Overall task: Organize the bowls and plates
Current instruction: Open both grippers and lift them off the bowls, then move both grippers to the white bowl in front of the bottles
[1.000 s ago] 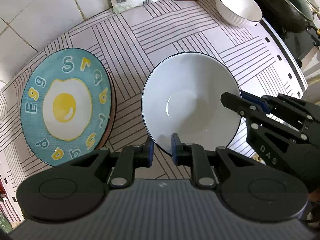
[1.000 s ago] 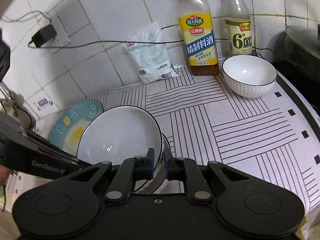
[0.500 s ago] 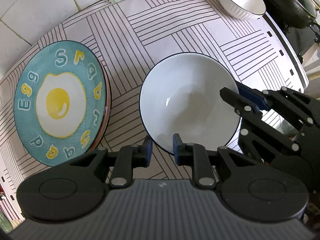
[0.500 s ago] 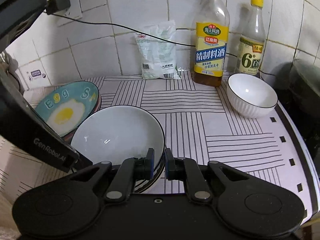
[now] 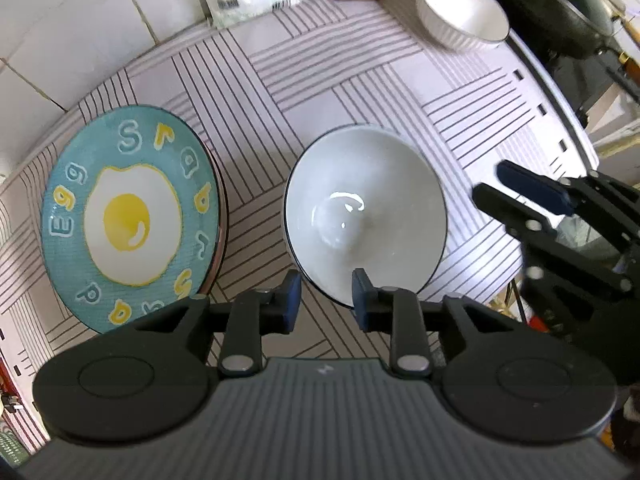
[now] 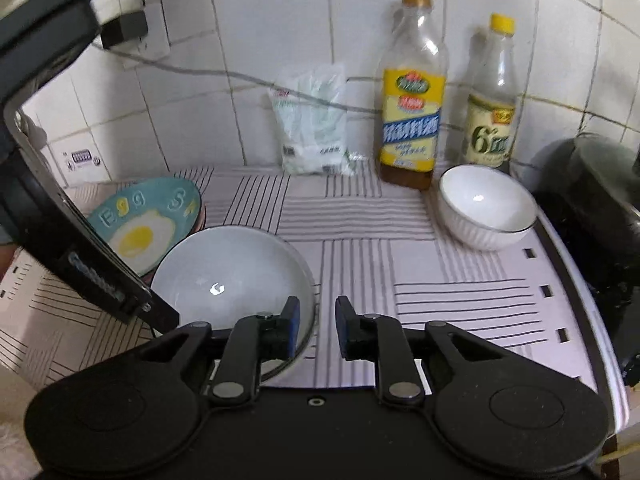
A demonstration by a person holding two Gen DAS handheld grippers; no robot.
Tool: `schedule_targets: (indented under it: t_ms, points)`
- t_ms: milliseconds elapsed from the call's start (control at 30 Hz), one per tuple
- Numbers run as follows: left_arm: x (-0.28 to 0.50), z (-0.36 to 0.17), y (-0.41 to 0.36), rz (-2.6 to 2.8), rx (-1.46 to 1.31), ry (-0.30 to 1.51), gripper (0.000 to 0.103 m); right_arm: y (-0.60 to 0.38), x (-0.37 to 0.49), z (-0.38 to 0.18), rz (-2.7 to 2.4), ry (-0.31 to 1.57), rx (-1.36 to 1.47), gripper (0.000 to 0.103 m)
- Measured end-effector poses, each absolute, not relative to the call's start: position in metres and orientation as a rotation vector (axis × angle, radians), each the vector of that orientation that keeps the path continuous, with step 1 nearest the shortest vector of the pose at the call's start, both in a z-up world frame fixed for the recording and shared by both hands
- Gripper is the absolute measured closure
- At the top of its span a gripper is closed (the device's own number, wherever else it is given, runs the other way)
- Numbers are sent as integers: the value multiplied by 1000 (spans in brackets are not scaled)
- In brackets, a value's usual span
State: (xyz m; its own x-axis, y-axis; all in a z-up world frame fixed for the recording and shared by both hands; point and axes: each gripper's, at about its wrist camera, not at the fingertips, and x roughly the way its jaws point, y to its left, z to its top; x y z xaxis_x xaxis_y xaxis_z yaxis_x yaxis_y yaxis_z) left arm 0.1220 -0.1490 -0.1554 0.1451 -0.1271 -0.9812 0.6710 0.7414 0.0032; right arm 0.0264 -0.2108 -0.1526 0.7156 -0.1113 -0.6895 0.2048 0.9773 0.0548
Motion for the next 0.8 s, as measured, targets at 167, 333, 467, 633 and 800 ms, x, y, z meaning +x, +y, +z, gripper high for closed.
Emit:
schedule_targets:
  t_ms: [167,333,467,633,800]
  points:
    - [119,-133,-158,-605,503,1266,68,-231,3,-142,-191,711,132,69]
    - [113,-109,-171,-588,494,1215,62,-247,-8,-132,-200,694,79,61]
    - [109,-102,-181,-565,493,1203,56,-259,-12,-124,-179,679,61,54]
    - [106,-98,-196,-540,489,1195,48,-272,-12,-119,-157,676,43,43]
    - [107,-100,-215,-520,489,1181,40,-289,-5,-128,-147,677,46,33]
